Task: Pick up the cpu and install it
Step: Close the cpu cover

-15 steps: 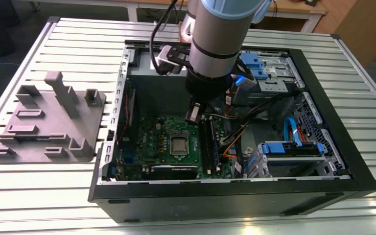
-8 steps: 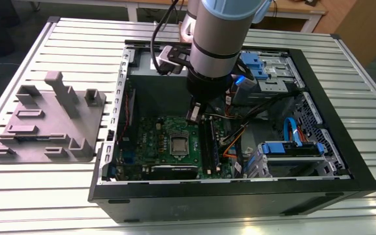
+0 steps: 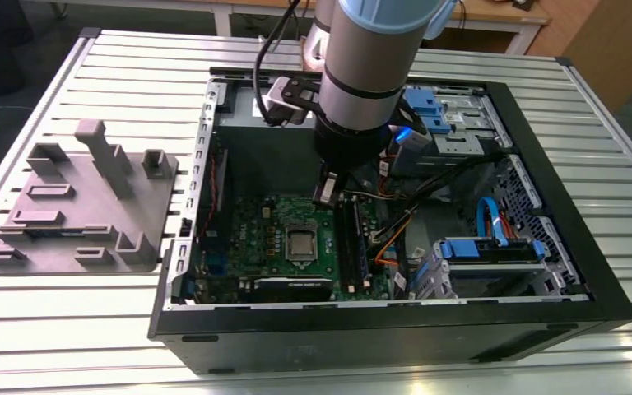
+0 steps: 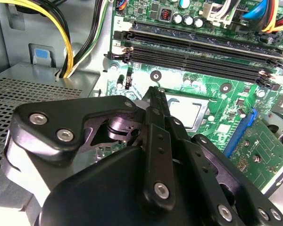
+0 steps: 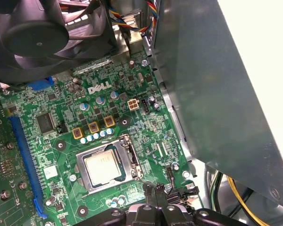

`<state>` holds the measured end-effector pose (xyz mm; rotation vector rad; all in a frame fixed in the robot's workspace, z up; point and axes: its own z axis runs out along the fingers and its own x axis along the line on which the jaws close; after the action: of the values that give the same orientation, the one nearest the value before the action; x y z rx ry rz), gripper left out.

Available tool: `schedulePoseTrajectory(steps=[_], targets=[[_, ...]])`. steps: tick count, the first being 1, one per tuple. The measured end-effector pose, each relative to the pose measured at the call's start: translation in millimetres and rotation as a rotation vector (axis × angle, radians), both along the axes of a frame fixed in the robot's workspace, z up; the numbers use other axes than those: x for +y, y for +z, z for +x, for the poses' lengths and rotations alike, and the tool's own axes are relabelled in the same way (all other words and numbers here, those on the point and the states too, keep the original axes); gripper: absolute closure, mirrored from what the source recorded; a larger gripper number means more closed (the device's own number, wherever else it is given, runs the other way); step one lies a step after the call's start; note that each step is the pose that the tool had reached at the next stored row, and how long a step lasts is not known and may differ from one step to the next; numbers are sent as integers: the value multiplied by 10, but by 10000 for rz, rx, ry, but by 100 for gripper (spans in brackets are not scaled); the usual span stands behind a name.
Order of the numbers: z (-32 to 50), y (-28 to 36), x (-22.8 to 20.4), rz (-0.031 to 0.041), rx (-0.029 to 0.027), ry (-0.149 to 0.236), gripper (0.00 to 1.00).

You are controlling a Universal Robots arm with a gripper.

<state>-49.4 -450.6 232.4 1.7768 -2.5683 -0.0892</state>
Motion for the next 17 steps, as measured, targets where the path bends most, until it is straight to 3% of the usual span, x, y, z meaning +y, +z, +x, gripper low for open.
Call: schedulePoseTrajectory(steps=[5, 10, 17], targets=[[-1, 0, -3, -1, 0, -1, 90], [-28, 0, -88, 42, -10, -2, 90], [-170, 0, -166, 59, -116, 0, 90]])
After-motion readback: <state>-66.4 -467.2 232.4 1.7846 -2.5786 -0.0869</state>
